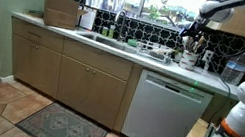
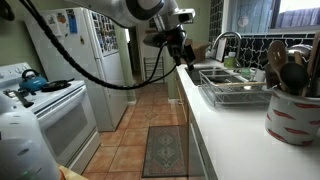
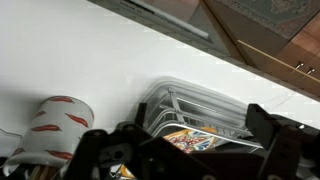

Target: Remove the silver spatula from the holder and put it on the counter.

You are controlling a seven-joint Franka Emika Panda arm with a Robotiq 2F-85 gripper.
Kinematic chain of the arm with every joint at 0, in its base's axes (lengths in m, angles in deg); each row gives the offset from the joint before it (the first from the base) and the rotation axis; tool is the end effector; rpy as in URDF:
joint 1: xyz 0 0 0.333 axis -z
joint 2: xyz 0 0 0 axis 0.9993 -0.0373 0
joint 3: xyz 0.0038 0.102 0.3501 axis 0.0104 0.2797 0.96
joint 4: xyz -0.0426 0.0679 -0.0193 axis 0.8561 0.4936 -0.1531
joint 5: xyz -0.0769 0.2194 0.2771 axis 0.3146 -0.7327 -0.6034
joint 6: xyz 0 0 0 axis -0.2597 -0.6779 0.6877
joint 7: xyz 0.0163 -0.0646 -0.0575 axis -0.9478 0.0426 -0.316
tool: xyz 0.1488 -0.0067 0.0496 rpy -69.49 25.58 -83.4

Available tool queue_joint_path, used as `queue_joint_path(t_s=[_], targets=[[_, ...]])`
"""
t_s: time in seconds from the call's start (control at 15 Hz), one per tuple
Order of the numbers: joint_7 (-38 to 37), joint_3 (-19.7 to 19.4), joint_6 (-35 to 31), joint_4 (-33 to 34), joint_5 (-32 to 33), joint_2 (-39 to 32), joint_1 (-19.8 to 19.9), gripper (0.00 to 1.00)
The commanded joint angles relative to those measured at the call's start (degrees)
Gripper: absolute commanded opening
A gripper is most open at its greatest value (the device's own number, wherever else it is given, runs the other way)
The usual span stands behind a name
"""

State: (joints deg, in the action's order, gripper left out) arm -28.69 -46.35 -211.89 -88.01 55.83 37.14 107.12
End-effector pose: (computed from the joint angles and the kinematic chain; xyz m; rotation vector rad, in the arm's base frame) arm 0.3730 -0.2622 0.5745 2.7879 -1.0502 0.6068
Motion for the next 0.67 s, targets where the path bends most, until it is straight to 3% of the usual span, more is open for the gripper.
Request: queue_joint_path(t_s=[0.0, 0.6], targets=[[-5.2, 0.2, -3.4, 1.5, 4.0, -4.0, 2.7, 1.0], [-15.8, -1.9, -13.7, 4.1, 10.4, -11.8, 7.2, 1.0]])
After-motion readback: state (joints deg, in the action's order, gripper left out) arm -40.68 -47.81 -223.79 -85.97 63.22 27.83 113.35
